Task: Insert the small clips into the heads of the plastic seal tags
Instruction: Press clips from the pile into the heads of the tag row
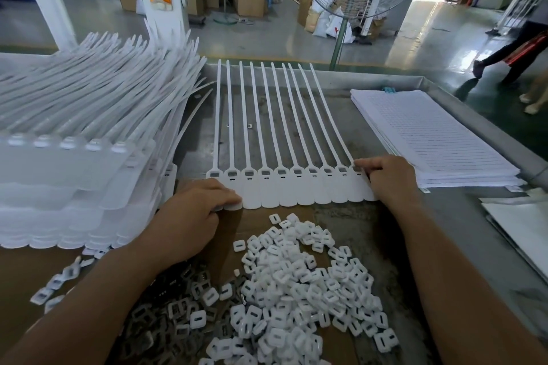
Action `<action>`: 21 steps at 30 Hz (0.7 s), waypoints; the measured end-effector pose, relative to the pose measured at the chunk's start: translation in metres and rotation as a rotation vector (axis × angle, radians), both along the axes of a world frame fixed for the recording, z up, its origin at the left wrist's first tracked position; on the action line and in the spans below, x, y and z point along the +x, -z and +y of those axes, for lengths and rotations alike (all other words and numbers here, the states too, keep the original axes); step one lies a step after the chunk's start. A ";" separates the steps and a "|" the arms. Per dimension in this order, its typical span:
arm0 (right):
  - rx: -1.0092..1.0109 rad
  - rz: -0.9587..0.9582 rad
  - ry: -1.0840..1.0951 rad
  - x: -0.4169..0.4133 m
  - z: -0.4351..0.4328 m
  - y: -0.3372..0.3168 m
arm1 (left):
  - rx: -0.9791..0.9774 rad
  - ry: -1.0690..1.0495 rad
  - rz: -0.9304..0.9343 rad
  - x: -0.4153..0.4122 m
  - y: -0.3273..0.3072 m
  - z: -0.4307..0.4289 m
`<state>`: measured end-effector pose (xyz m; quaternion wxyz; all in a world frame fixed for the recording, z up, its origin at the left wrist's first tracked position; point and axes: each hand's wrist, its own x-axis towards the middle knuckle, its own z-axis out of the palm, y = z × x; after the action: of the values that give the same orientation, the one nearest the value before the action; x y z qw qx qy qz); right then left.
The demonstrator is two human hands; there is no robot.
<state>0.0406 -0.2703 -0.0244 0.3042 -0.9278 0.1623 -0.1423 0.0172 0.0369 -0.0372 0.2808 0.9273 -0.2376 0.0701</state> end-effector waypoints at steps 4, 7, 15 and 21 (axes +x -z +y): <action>-0.137 0.047 -0.046 -0.003 0.003 -0.004 | 0.001 0.004 0.005 -0.001 -0.001 0.000; -0.245 0.106 -0.088 -0.003 0.006 -0.005 | 0.002 0.004 0.003 -0.001 -0.001 0.000; -0.220 0.079 -0.008 -0.003 0.007 -0.004 | 0.009 0.000 0.000 -0.001 0.000 0.001; -0.227 0.063 0.012 -0.004 0.006 -0.004 | -0.011 0.000 0.014 0.000 0.002 0.001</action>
<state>0.0363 -0.2648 -0.0202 0.1910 -0.9594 0.1600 -0.1321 0.0169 0.0379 -0.0392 0.2877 0.9260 -0.2354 0.0650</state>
